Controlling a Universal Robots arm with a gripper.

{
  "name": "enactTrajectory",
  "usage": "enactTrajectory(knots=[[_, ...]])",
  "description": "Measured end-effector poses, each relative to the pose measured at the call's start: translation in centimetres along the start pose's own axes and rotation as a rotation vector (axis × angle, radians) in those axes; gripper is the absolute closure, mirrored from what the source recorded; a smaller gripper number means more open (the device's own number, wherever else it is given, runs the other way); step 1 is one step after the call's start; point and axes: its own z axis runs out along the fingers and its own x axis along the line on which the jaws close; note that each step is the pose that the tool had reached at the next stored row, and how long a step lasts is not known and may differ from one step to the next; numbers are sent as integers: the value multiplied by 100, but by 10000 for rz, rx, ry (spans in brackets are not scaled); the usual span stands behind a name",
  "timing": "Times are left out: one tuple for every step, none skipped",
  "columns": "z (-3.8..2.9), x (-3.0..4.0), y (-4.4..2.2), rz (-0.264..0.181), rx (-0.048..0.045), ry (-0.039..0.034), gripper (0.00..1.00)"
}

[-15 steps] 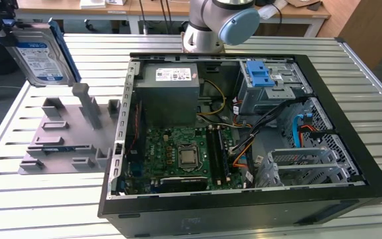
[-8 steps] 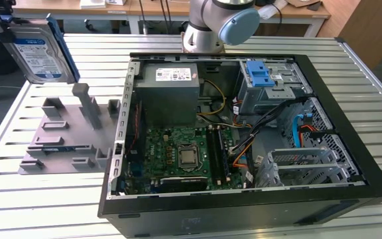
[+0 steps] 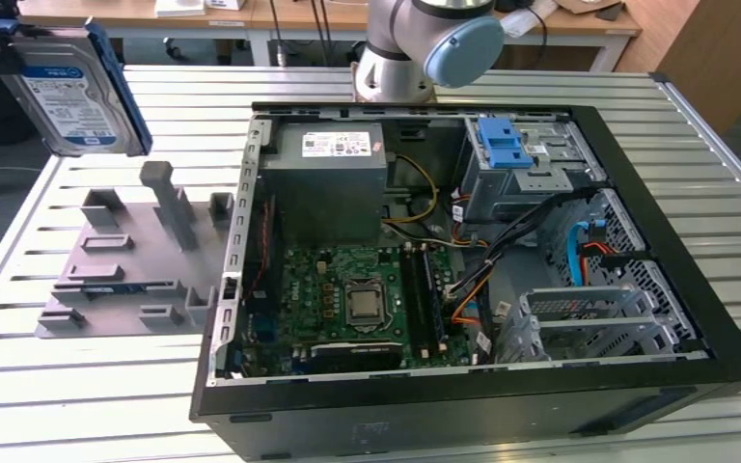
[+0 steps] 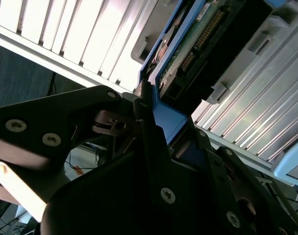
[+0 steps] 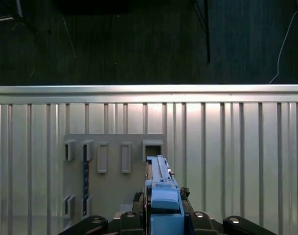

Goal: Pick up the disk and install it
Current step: 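Pick up the disk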

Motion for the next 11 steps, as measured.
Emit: enactTrajectory(knots=[[-10, 0, 0, 0, 0, -1, 64], [-20, 0, 0, 0, 0, -1, 64], [-30, 0, 0, 0, 0, -1, 64], [-40, 0, 0, 0, 1, -1, 64], [-51, 0, 0, 0, 0, -1, 64], [-61, -1, 0, 0, 0, -1, 64], [-71, -1, 0, 0, 0, -1, 64], [-81, -1, 0, 0, 0, -1, 64], [-89, -1, 0, 0, 1, -2, 64], [-97, -1, 0, 0, 1, -2, 64], [-105, -1, 0, 0, 0, -2, 64]])
